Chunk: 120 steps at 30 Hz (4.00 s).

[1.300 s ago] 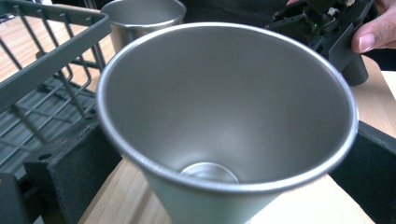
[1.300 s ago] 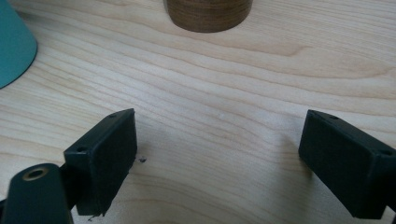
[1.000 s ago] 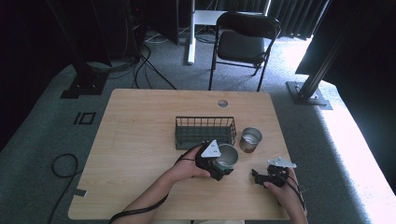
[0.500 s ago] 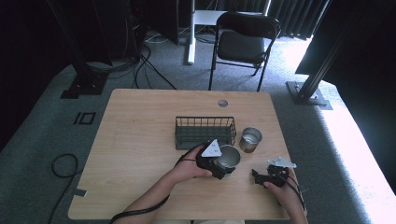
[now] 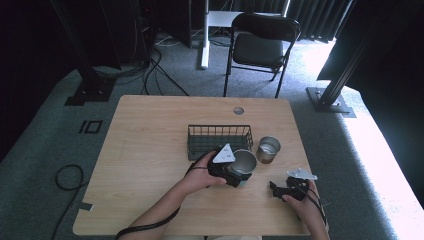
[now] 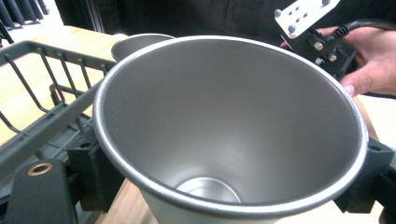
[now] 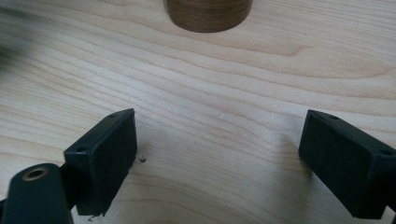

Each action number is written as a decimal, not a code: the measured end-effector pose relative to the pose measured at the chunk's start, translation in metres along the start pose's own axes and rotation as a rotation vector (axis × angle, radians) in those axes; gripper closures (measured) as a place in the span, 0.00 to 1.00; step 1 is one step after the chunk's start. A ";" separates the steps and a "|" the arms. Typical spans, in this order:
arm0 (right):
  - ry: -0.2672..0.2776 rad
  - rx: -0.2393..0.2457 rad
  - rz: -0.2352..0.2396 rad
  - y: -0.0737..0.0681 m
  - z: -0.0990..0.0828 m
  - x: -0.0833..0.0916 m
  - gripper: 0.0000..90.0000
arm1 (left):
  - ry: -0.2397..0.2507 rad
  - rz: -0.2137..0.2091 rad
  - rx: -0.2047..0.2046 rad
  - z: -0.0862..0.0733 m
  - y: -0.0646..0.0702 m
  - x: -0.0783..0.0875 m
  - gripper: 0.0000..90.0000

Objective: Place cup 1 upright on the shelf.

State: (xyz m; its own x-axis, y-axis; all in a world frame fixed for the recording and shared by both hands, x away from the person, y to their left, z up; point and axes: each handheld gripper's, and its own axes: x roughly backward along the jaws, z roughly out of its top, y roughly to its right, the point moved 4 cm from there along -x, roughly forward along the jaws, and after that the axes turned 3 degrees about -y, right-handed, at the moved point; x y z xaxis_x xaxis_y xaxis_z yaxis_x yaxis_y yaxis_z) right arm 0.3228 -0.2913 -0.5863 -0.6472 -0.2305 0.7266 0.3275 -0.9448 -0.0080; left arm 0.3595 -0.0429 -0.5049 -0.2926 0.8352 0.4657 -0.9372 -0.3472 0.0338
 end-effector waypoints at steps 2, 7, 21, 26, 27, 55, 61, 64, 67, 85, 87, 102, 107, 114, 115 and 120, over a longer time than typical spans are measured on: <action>0.000 0.000 0.000 0.000 0.000 0.000 0.12 | -0.002 0.003 -0.005 0.004 0.000 0.004 0.16; 0.000 0.001 0.000 0.000 0.000 0.000 0.12 | 0.013 0.019 0.009 0.013 -0.003 0.014 0.16; 0.000 0.001 0.000 0.000 0.000 0.000 0.12 | 0.059 0.080 0.025 0.039 -0.016 0.038 0.16; 0.000 0.000 0.000 0.000 0.000 0.000 0.12 | 0.091 0.129 0.043 0.052 -0.026 0.051 0.16; 0.000 0.000 0.000 0.000 0.000 0.000 0.12 | 0.092 0.141 0.043 0.054 -0.028 0.053 0.16; 0.000 0.000 0.000 0.000 0.000 0.000 0.12 | 0.176 0.508 0.228 0.060 -0.092 0.081 0.16; -0.001 -0.002 0.001 0.000 0.000 0.000 0.12 | 0.175 0.548 0.273 0.050 -0.103 0.078 0.16; -0.001 -0.002 0.001 0.000 0.000 0.000 0.12 | 0.171 0.550 0.286 0.048 -0.104 0.077 0.17; -0.001 -0.001 0.001 0.000 0.000 0.000 0.12 | 0.165 0.573 0.328 0.039 -0.107 0.075 0.16; -0.001 0.000 0.001 0.000 0.000 0.000 0.12 | 0.095 0.617 0.335 0.005 -0.109 0.060 0.16; -0.001 0.000 0.001 0.000 0.000 0.000 0.12 | 0.084 0.622 0.327 0.001 -0.109 0.060 0.16; -0.001 0.000 0.001 0.000 0.000 0.000 0.12 | 0.066 0.623 0.308 -0.013 -0.108 0.059 0.16; -0.001 0.000 0.001 0.000 0.000 0.000 0.12 | 0.064 0.624 0.296 -0.014 -0.107 0.060 0.16; -0.001 -0.001 0.001 0.000 0.000 0.000 0.12 | 0.045 0.614 0.294 -0.015 -0.105 0.062 0.15; -0.001 0.000 0.001 0.000 0.000 0.000 0.12 | 0.044 0.599 0.298 -0.015 -0.104 0.062 0.13; -0.001 0.000 0.001 0.000 0.000 0.000 0.12 | 0.055 0.596 0.319 -0.015 -0.103 0.068 0.08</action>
State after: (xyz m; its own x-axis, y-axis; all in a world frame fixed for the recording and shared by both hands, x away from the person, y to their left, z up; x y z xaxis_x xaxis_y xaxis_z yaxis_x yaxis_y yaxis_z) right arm 0.3227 -0.2913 -0.5863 -0.6461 -0.2307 0.7276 0.3278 -0.9447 -0.0085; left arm 0.4335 0.0558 -0.4896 -0.7590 0.4799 0.4399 -0.5136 -0.8567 0.0484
